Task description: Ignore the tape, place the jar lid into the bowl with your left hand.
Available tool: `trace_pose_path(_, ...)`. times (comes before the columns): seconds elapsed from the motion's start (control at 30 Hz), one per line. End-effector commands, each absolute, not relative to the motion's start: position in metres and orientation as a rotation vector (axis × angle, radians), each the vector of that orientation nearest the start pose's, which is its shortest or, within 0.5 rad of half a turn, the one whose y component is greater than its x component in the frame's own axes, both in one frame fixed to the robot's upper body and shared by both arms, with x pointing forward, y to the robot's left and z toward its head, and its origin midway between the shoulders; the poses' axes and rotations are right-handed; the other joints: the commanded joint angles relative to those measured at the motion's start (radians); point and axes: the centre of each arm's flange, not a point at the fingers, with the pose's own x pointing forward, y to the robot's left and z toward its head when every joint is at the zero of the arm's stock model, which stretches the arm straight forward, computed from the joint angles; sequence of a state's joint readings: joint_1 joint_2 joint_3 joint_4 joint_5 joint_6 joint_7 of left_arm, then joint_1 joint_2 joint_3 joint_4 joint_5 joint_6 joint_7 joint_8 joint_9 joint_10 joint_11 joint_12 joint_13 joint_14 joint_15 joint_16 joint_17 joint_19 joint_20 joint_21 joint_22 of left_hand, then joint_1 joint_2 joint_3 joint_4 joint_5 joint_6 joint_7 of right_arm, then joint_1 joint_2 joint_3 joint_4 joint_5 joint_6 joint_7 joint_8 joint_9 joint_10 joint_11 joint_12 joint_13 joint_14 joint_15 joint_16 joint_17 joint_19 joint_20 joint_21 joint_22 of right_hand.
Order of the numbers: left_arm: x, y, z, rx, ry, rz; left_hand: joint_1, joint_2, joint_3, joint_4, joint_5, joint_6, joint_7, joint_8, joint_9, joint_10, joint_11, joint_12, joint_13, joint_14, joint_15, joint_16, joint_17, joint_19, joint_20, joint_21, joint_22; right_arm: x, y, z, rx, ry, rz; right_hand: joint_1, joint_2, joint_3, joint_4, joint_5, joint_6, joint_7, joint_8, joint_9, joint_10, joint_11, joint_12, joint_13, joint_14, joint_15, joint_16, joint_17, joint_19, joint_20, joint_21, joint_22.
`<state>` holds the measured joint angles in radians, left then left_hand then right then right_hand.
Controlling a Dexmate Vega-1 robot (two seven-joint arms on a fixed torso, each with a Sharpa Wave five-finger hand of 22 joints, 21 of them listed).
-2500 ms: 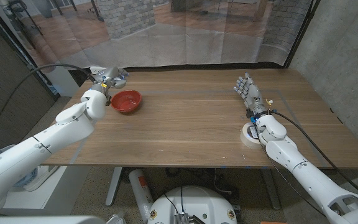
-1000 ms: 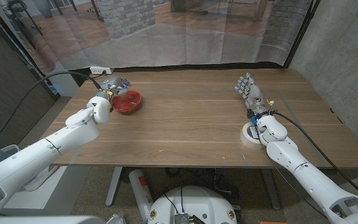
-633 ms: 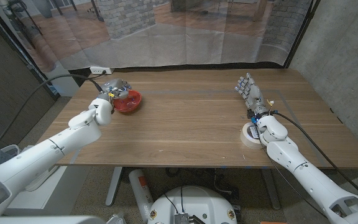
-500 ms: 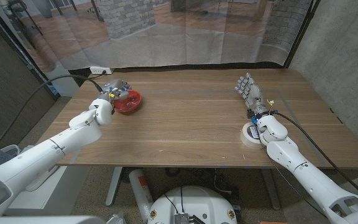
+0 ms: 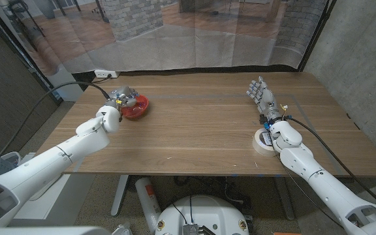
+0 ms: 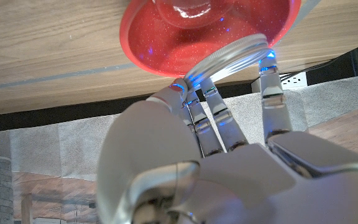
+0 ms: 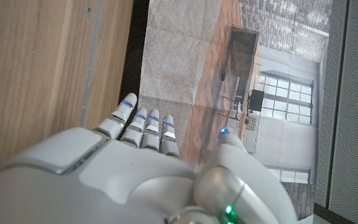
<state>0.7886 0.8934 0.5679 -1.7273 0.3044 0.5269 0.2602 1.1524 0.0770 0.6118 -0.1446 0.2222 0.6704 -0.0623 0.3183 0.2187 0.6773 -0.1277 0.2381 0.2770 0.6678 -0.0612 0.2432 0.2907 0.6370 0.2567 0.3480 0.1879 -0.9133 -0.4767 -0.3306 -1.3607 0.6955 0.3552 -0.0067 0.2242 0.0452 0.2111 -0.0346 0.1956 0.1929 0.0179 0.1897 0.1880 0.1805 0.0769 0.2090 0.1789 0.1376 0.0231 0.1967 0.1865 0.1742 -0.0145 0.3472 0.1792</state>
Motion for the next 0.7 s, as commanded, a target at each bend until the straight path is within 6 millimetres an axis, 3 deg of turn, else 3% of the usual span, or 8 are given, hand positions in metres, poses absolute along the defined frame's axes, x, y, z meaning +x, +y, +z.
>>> trace_pose_path(0.03, 0.6183, 0.3443, 0.0183, 1.239, -0.345, 0.388, 0.003, -0.006, -0.007, 0.003, 0.000, 0.000, 0.006, 0.002, -0.001, -0.002, 0.012, -0.005, 0.003, -0.019, -0.065, -0.005, 0.004, -0.022, -0.190, -0.001, 0.003, 0.6355, -0.2851, -0.0372, 0.163, -0.650, 0.181, 0.004, 0.006, 0.004, -0.006, -0.002, 0.008, 0.002, 0.006, 0.002, 0.007, 0.003, 0.001, 0.006, 0.001, -0.001, -0.005, 0.002, 0.010, 0.002, -0.006, 0.002)
trace_pose_path(0.23, 0.6194, 0.3428, 0.0188, 1.251, -0.328, 0.396, -0.019, -0.016, -0.027, 0.015, -0.012, -0.019, 0.004, -0.007, -0.001, -0.023, 0.014, -0.015, 0.005, -0.047, -0.058, -0.016, 0.004, -0.046, -0.174, -0.012, 0.000, 0.6347, -0.2846, -0.0383, 0.164, -0.649, 0.178, 0.004, 0.006, 0.003, -0.007, -0.002, 0.009, 0.003, 0.006, 0.002, 0.006, 0.001, 0.000, 0.006, 0.000, -0.002, -0.006, 0.002, 0.011, 0.000, -0.008, 0.002)
trace_pose_path(0.37, 0.6187, 0.3417, 0.0205, 1.276, -0.313, 0.402, -0.070, -0.040, -0.065, 0.038, -0.025, -0.037, -0.028, -0.016, -0.002, -0.071, -0.008, -0.035, 0.005, -0.080, -0.050, -0.028, 0.000, -0.097, -0.130, -0.036, -0.001, 0.6342, -0.2846, -0.0385, 0.160, -0.650, 0.178, 0.004, 0.006, 0.003, -0.007, -0.002, 0.008, 0.002, 0.006, 0.002, 0.006, 0.003, 0.000, 0.006, 0.000, -0.003, -0.006, 0.002, 0.011, 0.000, -0.009, 0.002)
trace_pose_path(0.47, 0.6178, 0.3403, 0.0221, 1.298, -0.304, 0.414, -0.125, -0.068, -0.102, 0.057, -0.041, -0.062, -0.051, -0.028, -0.004, -0.159, -0.025, -0.055, 0.001, -0.178, -0.049, -0.054, -0.008, -0.167, -0.093, -0.072, -0.001, 0.6338, -0.2847, -0.0383, 0.165, -0.647, 0.175, 0.004, 0.006, 0.003, -0.007, -0.002, 0.009, 0.002, 0.006, 0.002, 0.006, 0.003, 0.000, 0.006, 0.001, -0.003, -0.005, 0.002, 0.012, -0.001, -0.010, 0.002)
trace_pose_path(0.53, 0.6173, 0.3398, 0.0236, 1.312, -0.290, 0.416, -0.158, -0.078, -0.119, 0.069, -0.046, -0.089, -0.064, -0.039, -0.005, -0.216, -0.015, -0.058, -0.005, -0.248, -0.034, -0.060, -0.013, -0.218, -0.067, -0.100, 0.000, 0.6336, -0.2850, -0.0383, 0.165, -0.647, 0.174, 0.003, 0.006, 0.003, -0.007, -0.002, 0.009, 0.002, 0.006, 0.002, 0.006, 0.003, 0.000, 0.006, 0.001, -0.003, -0.005, 0.002, 0.012, -0.001, -0.011, 0.002)
trace_pose_path(0.63, 0.6167, 0.3405, 0.0254, 1.310, -0.287, 0.413, -0.195, -0.095, -0.139, 0.081, -0.043, -0.118, -0.089, -0.052, -0.007, -0.264, -0.006, -0.057, -0.010, -0.295, -0.017, -0.059, -0.017, -0.249, -0.051, -0.117, 0.000, 0.6335, -0.2859, -0.0388, 0.162, -0.647, 0.173, 0.003, 0.006, 0.003, -0.007, -0.002, 0.008, 0.002, 0.006, 0.002, 0.007, 0.003, 0.000, 0.006, 0.001, -0.003, -0.005, 0.002, 0.013, -0.001, -0.011, 0.002)
trace_pose_path(0.7, 0.6165, 0.3406, 0.0258, 1.311, -0.286, 0.412, -0.205, -0.098, -0.144, 0.085, -0.041, -0.124, -0.091, -0.055, -0.007, -0.276, 0.001, -0.056, -0.011, -0.305, -0.012, -0.058, -0.017, -0.255, -0.045, -0.120, 0.000, 0.6336, -0.2862, -0.0391, 0.167, -0.645, 0.172, 0.003, 0.007, 0.003, -0.008, -0.002, 0.008, 0.002, 0.006, 0.002, 0.006, 0.002, 0.000, 0.006, 0.001, -0.002, -0.005, 0.002, 0.013, -0.001, -0.012, 0.002)
